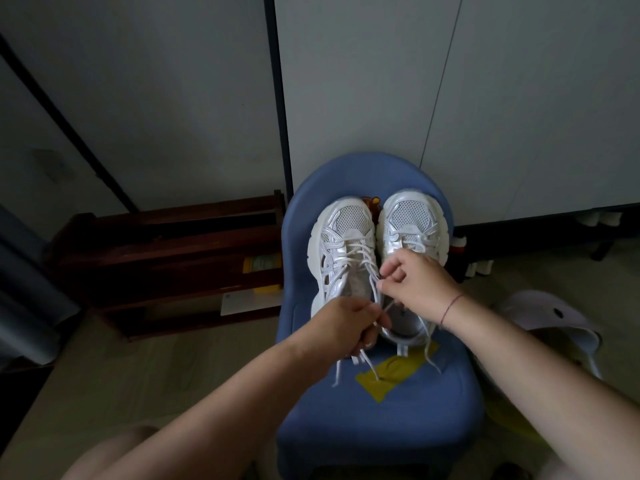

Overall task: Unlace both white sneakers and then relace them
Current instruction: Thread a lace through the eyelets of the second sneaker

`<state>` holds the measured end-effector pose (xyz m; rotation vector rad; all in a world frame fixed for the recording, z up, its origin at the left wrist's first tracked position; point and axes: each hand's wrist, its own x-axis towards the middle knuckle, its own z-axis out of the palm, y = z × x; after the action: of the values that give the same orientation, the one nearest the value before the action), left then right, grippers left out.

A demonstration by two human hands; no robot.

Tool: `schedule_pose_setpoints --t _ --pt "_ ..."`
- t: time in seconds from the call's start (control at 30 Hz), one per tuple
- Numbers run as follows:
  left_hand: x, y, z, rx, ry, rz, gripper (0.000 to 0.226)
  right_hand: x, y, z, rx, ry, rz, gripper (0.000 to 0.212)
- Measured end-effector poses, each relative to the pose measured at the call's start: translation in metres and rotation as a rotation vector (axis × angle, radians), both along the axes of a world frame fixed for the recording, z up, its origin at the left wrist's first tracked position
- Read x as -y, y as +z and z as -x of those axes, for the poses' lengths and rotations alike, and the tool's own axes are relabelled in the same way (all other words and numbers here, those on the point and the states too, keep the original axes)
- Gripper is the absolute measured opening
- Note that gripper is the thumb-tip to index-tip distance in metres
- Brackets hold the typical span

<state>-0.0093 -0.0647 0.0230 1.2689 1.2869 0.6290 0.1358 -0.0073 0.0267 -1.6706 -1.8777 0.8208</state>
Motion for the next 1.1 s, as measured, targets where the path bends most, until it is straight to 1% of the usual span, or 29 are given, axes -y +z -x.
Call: schedule_pose_setpoints --t 0.03,0.07,0.13,0.2,0.27,0.33,0.37,0.47,0.5,0.53,0.57,0.63,0.7,0.73,0.8,0.87,0.93,0.97,1.0,1.1 --pt "0.0 0.0 0.001 -0.006 0.005 -0.014 0.033 0.005 0.003 -0.001 -0.09 -0.001 0.109 0.013" --pt "0.0 -0.001 0.002 -0.016 0.011 -0.031 0.032 0.011 0.006 -0.002 -0.213 0.003 0.261 0.014" --pt "0.001 0.0 0.003 -0.041 0.005 -0.077 0.033 0.022 0.012 -0.001 -0.433 0.008 0.566 0.022" --pt "0.002 0.002 0.004 -0.068 -0.025 -0.132 0.032 0.03 0.012 0.002 -0.582 -0.01 0.713 0.025" --pt "0.002 0.004 0.005 -0.092 -0.043 -0.164 0.032 0.03 0.01 0.006 -0.696 -0.049 0.755 0.023" --pt "0.002 0.006 0.008 -0.106 -0.042 -0.173 0.031 0.024 0.011 0.006 -0.776 -0.102 0.738 0.018" --pt "0.002 0.007 0.01 -0.105 -0.033 -0.173 0.031 0.018 0.012 0.004 -0.848 -0.144 0.722 0.018" --pt "-0.003 0.012 0.019 -0.087 0.013 -0.178 0.032 0.002 0.017 -0.007 -1.172 -0.308 0.696 0.019" --pt "-0.005 0.013 0.022 -0.09 0.025 -0.181 0.033 -0.002 0.017 -0.008 -1.245 -0.336 0.694 0.019" --pt "-0.006 0.013 0.025 -0.094 0.036 -0.183 0.033 -0.002 0.017 -0.008 -1.267 -0.325 0.701 0.02" --pt "-0.008 0.013 0.027 -0.096 0.047 -0.185 0.034 0.0 0.016 -0.006 -1.24 -0.268 0.716 0.021" --pt "-0.01 0.012 0.028 -0.092 0.062 -0.192 0.034 0.009 0.018 0.002 -1.087 -0.082 0.726 0.021" --pt "-0.01 0.011 0.027 -0.079 0.073 -0.194 0.034 0.018 0.02 0.012 -0.938 0.05 0.66 0.017" --pt "-0.011 0.011 0.027 -0.074 0.076 -0.194 0.034 0.019 0.021 0.014 -0.905 0.056 0.608 0.016" --pt "-0.011 0.011 0.026 -0.072 0.06 -0.202 0.034 0.015 0.023 0.014 -0.925 -0.011 0.505 0.016" --pt "-0.01 0.012 0.025 -0.065 0.04 -0.202 0.034 0.002 0.022 0.006 -1.046 -0.152 0.472 0.018" --pt "-0.009 0.014 0.025 -0.057 0.033 -0.196 0.035 -0.011 0.022 -0.003 -1.196 -0.278 0.51 0.021" --pt "-0.009 0.014 0.025 -0.056 0.03 -0.194 0.035 -0.014 0.021 -0.005 -1.224 -0.292 0.535 0.021" --pt "-0.009 0.014 0.025 -0.051 0.026 -0.192 0.034 -0.013 0.021 -0.005 -1.206 -0.261 0.561 0.019" --pt "-0.012 0.012 0.024 0.001 0.039 -0.178 0.031 -0.004 0.019 0.003 -1.007 -0.061 0.579 0.015"
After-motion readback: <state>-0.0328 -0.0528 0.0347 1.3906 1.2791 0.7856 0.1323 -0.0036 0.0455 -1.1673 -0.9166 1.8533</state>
